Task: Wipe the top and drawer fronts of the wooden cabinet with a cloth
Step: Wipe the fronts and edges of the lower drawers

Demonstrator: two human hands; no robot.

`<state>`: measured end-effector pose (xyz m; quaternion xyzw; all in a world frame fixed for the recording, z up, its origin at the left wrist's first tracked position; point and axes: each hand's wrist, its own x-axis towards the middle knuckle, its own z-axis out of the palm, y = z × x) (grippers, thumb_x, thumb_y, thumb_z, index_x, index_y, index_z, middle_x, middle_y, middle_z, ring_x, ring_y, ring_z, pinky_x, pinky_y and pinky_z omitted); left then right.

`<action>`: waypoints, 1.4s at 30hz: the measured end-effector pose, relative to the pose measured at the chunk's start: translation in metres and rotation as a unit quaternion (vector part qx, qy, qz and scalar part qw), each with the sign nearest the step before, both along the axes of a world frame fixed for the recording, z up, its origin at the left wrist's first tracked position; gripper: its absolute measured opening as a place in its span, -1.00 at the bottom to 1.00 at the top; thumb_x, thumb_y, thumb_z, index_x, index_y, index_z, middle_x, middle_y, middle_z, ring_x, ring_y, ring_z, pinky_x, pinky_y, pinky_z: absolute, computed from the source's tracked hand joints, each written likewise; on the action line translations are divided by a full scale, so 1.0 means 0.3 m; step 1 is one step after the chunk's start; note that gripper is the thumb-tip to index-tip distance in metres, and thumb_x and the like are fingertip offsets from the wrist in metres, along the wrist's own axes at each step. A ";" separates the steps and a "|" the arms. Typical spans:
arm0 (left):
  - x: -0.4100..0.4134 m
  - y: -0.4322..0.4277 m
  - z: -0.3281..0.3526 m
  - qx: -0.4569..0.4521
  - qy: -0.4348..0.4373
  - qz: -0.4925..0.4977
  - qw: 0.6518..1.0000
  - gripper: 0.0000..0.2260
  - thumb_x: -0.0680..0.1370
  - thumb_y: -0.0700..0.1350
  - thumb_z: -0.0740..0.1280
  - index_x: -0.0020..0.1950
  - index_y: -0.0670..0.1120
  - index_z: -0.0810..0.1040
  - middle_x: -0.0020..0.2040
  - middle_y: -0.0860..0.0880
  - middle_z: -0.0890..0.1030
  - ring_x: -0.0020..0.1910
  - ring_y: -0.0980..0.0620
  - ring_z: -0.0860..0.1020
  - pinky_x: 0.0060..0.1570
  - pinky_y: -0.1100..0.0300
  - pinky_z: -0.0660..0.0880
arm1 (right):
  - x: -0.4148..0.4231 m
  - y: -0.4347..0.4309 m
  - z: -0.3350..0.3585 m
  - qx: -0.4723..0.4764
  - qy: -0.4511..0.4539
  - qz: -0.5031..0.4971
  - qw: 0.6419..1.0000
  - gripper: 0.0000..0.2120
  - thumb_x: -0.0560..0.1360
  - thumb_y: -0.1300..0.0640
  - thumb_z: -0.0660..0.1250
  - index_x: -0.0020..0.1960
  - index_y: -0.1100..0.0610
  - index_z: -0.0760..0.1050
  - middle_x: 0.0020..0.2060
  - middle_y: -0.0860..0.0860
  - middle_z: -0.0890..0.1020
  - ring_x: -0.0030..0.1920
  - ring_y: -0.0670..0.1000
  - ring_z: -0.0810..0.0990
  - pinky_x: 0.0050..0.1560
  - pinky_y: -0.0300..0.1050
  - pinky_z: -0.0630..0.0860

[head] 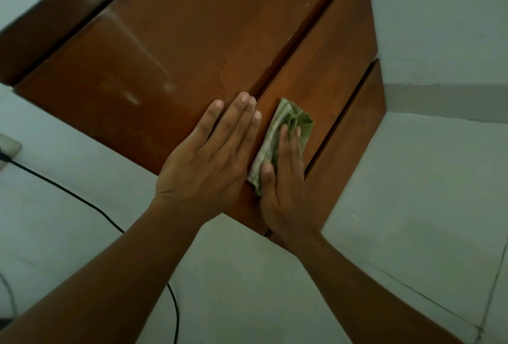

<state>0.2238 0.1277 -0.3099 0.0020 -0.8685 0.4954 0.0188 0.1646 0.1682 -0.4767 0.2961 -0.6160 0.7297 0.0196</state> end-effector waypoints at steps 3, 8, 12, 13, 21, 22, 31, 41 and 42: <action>0.002 0.006 0.004 -0.006 -0.004 0.006 1.000 -0.45 0.70 -0.02 -0.26 0.60 -0.33 -0.14 0.61 -0.35 -0.07 0.61 -0.28 -0.11 0.56 -0.20 -0.09 | -0.003 -0.025 -0.032 0.013 0.033 -0.021 0.999 -0.43 0.68 0.04 0.03 0.63 0.16 0.00 0.64 0.09 0.02 0.64 0.06 -0.07 0.59 0.25 0.03; 0.005 -0.001 0.003 0.006 -0.003 0.015 1.000 -0.45 0.69 -0.03 -0.33 0.60 -0.32 -0.16 0.61 -0.34 -0.08 0.61 -0.26 -0.13 0.56 -0.18 -0.09 | -0.194 -0.058 -0.067 -0.049 0.013 -0.080 0.996 -0.51 0.69 0.23 0.07 0.60 0.24 0.13 0.58 0.18 0.23 0.60 0.13 0.17 0.54 0.25 0.21; 0.009 0.010 -0.012 0.002 -0.007 0.041 0.999 -0.45 0.67 -0.04 -0.29 0.60 -0.28 -0.25 0.61 -0.32 -0.21 0.60 -0.24 -0.23 0.57 -0.14 -0.20 | -0.355 -0.041 -0.062 -0.022 -0.089 -0.144 0.985 -0.58 0.67 0.17 0.03 0.49 0.22 0.36 0.22 0.22 0.60 0.19 0.16 0.60 0.23 0.11 0.54; 0.016 0.019 -0.030 0.015 -0.006 0.050 0.999 -0.45 0.66 -0.05 -0.27 0.60 -0.27 -0.26 0.61 -0.31 -0.23 0.60 -0.23 -0.25 0.57 -0.12 -0.22 | -0.381 -0.015 -0.052 -0.009 -0.124 -0.149 0.981 -0.58 0.67 0.13 0.05 0.49 0.15 0.39 0.11 0.15 0.65 0.05 0.05 0.65 0.11 -0.02 0.59; 0.180 0.144 -0.402 0.227 -0.002 0.122 0.966 -0.39 0.57 -0.09 0.01 0.61 -0.24 0.03 0.62 -0.26 0.09 0.61 -0.21 0.05 0.56 -0.07 -0.08 | -0.310 0.080 0.075 -0.011 -0.106 -0.075 0.991 -0.60 0.68 0.16 0.11 0.49 0.17 0.40 0.27 0.10 0.62 0.20 -0.01 0.61 0.21 -0.22 0.53; 0.194 0.166 -0.451 0.259 0.010 0.131 0.957 -0.38 0.56 -0.10 0.11 0.61 -0.24 0.08 0.61 -0.25 0.16 0.60 -0.21 0.13 0.53 -0.05 -0.06 | -0.281 0.077 0.086 -0.021 -0.059 -0.067 0.996 -0.60 0.67 0.20 0.12 0.49 0.22 0.39 0.33 0.15 0.58 0.29 0.08 0.57 0.32 -0.06 0.50; 0.198 0.274 -0.684 0.442 0.129 0.257 0.850 -0.35 0.61 0.00 0.08 0.64 -0.20 -0.03 0.64 -0.16 0.07 0.62 -0.14 0.05 0.55 -0.02 0.16 | -0.225 0.075 0.016 0.026 0.152 -0.017 0.988 -0.55 0.61 0.39 0.13 0.49 0.29 0.36 0.45 0.29 0.42 0.51 0.27 0.33 0.55 0.01 0.24; 0.126 0.276 -0.721 0.473 0.247 0.262 0.804 -0.18 0.49 0.16 0.27 0.61 -0.26 0.09 0.46 -0.23 0.42 0.38 -0.19 0.43 0.38 -0.11 0.38 | -0.242 0.073 -0.001 0.035 0.190 -0.029 0.981 -0.58 0.63 0.36 0.15 0.49 0.30 0.35 0.45 0.29 0.43 0.50 0.27 0.34 0.52 -0.31 0.07; 0.119 0.275 -0.720 0.474 0.261 0.253 0.802 -0.16 0.48 0.17 0.29 0.60 -0.26 0.12 0.42 -0.21 0.48 0.32 -0.18 0.47 0.33 -0.11 0.42 | -0.242 0.072 -0.002 0.036 0.188 -0.030 0.981 -0.57 0.63 0.36 0.15 0.49 0.30 0.35 0.45 0.29 0.42 0.50 0.27 0.34 0.52 -0.35 0.05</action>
